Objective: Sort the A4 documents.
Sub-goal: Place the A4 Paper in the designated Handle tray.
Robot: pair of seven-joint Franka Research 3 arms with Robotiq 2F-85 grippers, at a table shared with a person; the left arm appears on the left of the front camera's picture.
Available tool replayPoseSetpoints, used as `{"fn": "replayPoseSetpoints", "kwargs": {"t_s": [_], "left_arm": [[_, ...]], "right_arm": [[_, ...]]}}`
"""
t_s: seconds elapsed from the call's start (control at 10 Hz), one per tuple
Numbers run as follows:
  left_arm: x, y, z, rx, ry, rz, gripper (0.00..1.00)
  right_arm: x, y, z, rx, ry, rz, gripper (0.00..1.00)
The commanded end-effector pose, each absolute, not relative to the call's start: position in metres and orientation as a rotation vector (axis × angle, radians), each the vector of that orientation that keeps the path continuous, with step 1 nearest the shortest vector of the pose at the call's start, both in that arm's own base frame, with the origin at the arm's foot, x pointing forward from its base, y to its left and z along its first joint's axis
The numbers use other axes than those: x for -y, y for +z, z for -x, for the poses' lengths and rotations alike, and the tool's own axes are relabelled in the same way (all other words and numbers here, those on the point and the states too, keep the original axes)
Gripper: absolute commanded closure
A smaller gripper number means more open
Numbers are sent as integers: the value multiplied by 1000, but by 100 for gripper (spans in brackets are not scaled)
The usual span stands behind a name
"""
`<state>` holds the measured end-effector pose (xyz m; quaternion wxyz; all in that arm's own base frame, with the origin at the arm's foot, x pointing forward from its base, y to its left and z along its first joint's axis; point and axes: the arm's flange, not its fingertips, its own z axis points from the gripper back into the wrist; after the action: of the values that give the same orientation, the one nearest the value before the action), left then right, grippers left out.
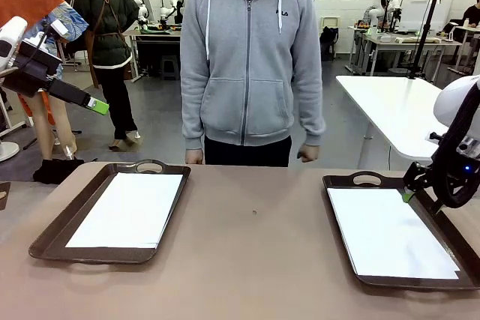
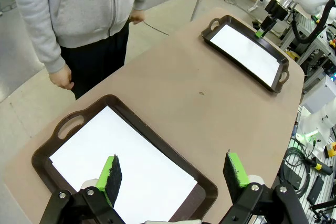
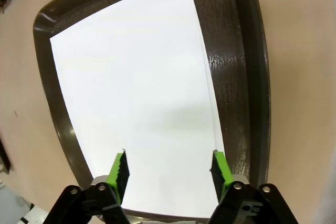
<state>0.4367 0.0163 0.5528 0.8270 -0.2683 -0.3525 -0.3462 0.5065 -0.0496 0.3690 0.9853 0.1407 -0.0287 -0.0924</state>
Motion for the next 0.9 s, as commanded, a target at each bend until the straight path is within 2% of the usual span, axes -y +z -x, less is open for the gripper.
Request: {"fn": "replayPoseSetpoints", "kwargs": {"t_s": [0.0, 0.1, 0.8], "left_arm": [[-17, 553, -436, 755, -744, 569, 0], [-17, 553, -436, 755, -744, 569, 0], [-17, 553, -436, 755, -744, 569, 0]], "right_arm": [[46, 373, -503, 57, -214, -246, 4], [44, 371, -502, 53, -222, -239, 0], [50, 370, -506, 58, -190, -281, 0]]}}
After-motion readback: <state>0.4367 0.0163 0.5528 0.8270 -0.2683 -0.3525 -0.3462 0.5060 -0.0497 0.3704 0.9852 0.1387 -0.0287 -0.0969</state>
